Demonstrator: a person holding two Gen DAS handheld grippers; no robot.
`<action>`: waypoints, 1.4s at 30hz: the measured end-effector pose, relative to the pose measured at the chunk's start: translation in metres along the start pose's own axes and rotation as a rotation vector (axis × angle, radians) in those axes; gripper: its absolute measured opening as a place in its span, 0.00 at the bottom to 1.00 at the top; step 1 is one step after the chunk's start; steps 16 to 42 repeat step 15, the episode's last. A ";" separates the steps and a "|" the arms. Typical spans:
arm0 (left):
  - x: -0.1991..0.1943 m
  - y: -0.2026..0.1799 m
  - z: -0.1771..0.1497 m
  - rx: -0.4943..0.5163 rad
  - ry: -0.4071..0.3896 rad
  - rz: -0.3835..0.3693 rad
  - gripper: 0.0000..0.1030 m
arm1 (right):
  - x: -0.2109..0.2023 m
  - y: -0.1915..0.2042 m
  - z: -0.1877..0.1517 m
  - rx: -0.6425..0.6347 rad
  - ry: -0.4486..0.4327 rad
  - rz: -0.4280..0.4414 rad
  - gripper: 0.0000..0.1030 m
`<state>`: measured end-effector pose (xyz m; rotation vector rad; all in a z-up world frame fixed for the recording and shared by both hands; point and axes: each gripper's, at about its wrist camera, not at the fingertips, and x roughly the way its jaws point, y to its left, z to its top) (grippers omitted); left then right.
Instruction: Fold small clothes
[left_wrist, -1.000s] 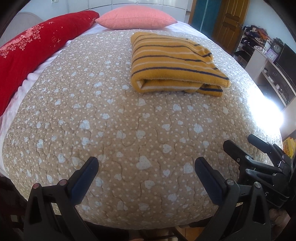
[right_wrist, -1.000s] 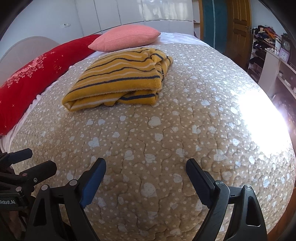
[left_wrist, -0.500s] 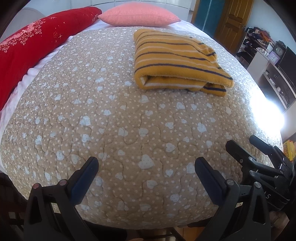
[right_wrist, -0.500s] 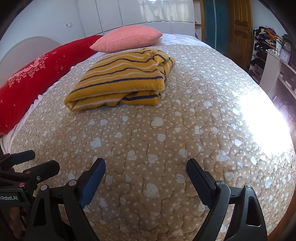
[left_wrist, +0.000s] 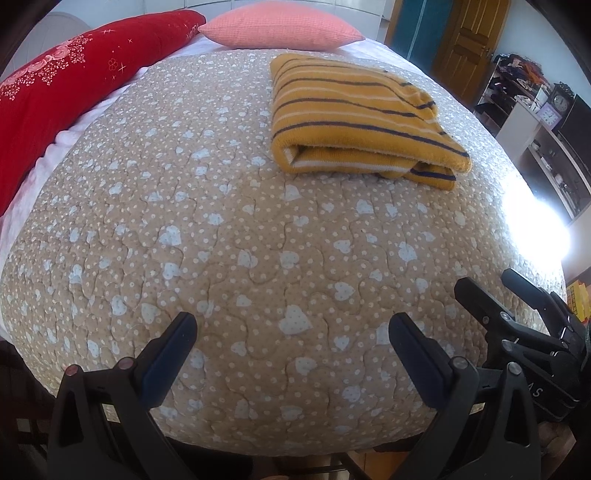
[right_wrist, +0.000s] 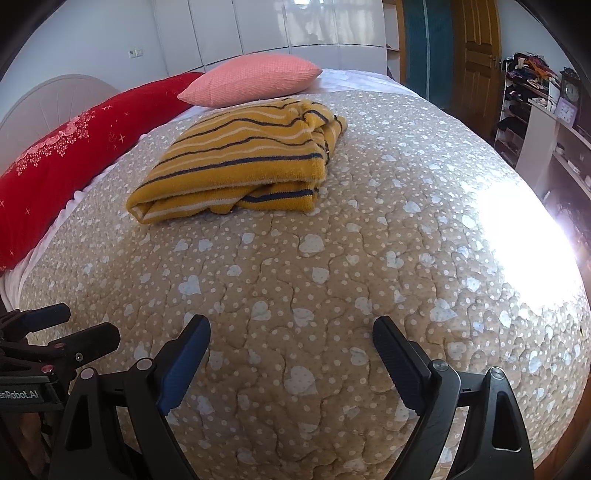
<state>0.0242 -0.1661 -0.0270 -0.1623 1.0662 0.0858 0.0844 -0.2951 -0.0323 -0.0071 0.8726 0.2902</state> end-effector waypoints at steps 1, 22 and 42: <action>0.000 0.000 0.000 0.000 0.002 -0.002 1.00 | 0.001 0.001 0.000 -0.001 0.000 -0.001 0.90; -0.001 0.008 0.009 -0.011 -0.029 -0.026 1.00 | 0.009 0.009 0.011 -0.023 -0.003 0.001 0.91; -0.001 0.008 0.009 -0.011 -0.029 -0.026 1.00 | 0.009 0.009 0.011 -0.023 -0.003 0.001 0.91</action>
